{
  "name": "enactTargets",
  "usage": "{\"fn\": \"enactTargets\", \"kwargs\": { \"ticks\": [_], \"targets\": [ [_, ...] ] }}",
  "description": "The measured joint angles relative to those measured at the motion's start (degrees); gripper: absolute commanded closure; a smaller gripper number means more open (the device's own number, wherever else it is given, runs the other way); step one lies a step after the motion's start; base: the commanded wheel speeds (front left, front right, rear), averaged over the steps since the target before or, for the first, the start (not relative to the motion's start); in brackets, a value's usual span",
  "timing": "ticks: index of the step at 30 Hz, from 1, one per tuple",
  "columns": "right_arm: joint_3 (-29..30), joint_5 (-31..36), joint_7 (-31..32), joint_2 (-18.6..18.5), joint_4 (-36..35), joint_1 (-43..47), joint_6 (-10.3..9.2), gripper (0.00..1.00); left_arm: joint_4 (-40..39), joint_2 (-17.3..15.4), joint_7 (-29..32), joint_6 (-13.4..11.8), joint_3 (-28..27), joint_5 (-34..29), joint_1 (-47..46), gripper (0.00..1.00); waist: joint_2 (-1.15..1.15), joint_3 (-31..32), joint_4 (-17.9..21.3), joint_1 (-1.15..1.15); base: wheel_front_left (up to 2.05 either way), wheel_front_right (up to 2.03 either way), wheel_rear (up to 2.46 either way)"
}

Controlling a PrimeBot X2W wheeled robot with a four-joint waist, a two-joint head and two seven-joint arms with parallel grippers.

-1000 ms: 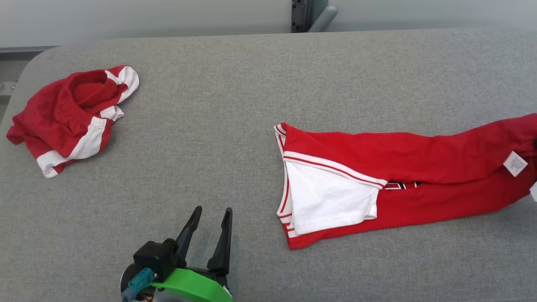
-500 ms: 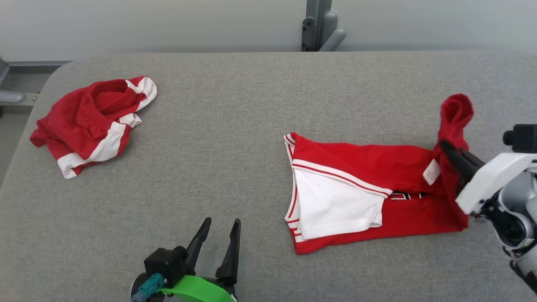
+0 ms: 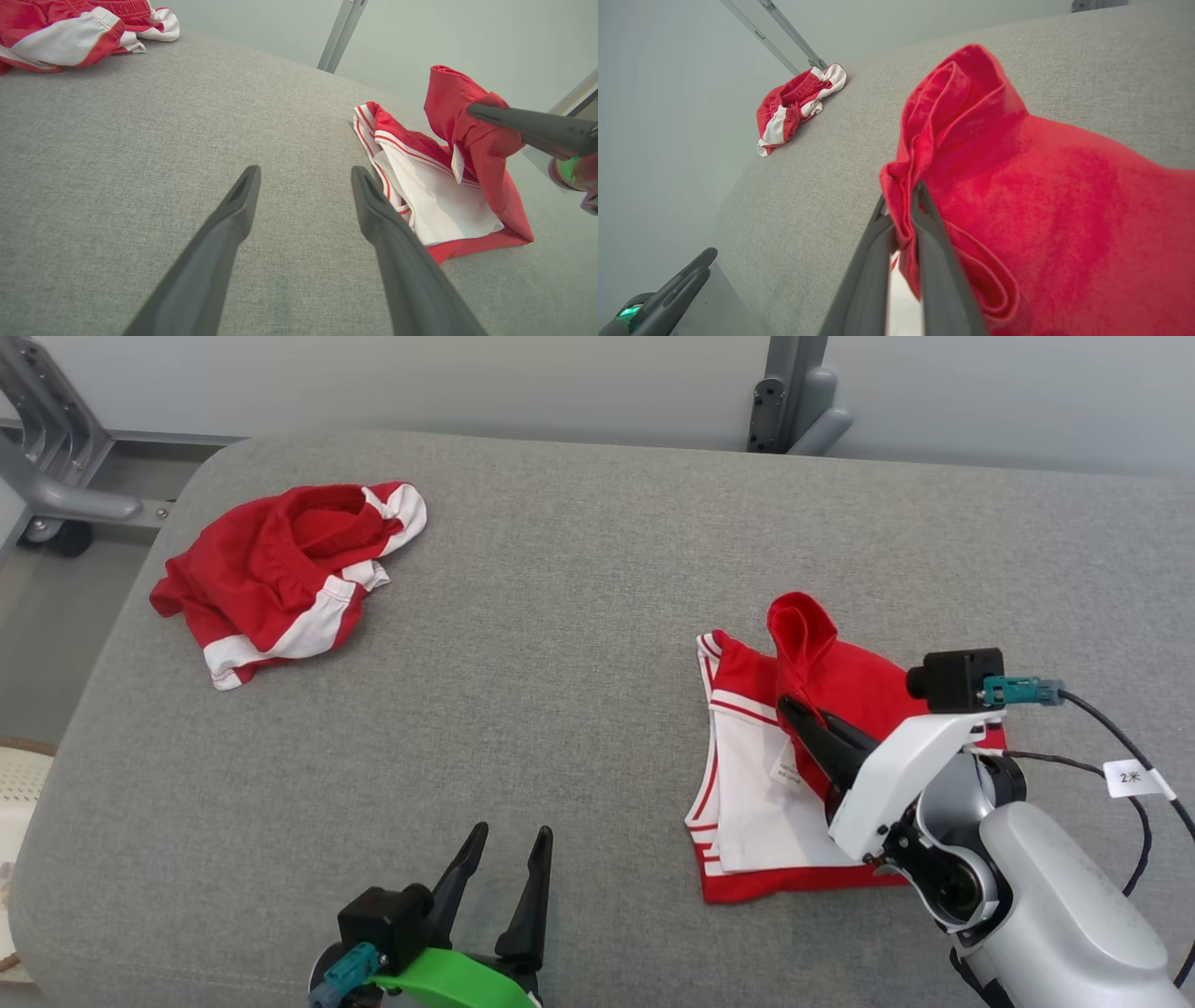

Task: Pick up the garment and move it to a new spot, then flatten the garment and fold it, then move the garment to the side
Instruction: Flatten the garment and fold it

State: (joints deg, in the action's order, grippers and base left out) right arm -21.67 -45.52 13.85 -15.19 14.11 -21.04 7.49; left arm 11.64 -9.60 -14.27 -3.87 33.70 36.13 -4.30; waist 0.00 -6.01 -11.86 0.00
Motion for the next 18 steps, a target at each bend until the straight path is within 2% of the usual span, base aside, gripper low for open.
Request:
{"fn": "enactTargets", "kwargs": {
  "ticks": [11, 12, 13, 14, 15, 18],
  "targets": [
    [0.0, 4.1, 3.5, 3.3, 0.7, 2.4, 0.00, 1.00, 1.6, 0.9, -0.4, 0.6, -0.6, 0.2, -0.5, 0.00, 0.00, -1.3, -2.8, 0.00, 0.00, 0.00, 0.00],
    [0.0, 4.3, 3.7, 3.5, 0.5, 2.6, 0.00, 0.89, 1.7, 1.0, -0.4, 0.6, -0.7, 0.2, -0.5, 0.00, 0.00, -1.2, -2.8, 0.00, 0.00, 0.00, 0.00],
    [0.1, 4.4, 3.9, 3.8, 0.2, 2.9, 0.00, 0.68, 1.8, 1.1, -0.5, 0.6, -0.7, 0.2, -0.5, 0.00, 0.00, -1.2, -2.7, 0.00, 0.00, 0.00, 0.00],
    [0.2, 4.4, 4.3, 4.1, -0.1, 3.2, 0.00, 0.17, 1.9, 1.2, -0.5, 0.6, -0.8, 0.2, -0.5, 0.00, 0.00, -1.1, -2.5, 0.00, 0.00, 0.00, 0.00],
    [0.4, 4.3, 4.3, 4.5, -0.6, 3.5, 0.00, 0.00, 2.0, 1.3, -0.5, 0.6, -0.9, 0.2, -0.5, 0.00, 0.00, -1.1, -2.4, 0.00, 0.00, 0.00, 0.00],
    [1.3, 4.0, 4.4, 5.0, -3.1, 4.1, 0.00, 0.00, 2.3, 1.3, -0.5, 0.8, -1.1, 0.2, -0.5, 0.00, 0.00, -0.8, -1.8, 0.00, 0.00, 0.00, 0.00]
  ]
}}
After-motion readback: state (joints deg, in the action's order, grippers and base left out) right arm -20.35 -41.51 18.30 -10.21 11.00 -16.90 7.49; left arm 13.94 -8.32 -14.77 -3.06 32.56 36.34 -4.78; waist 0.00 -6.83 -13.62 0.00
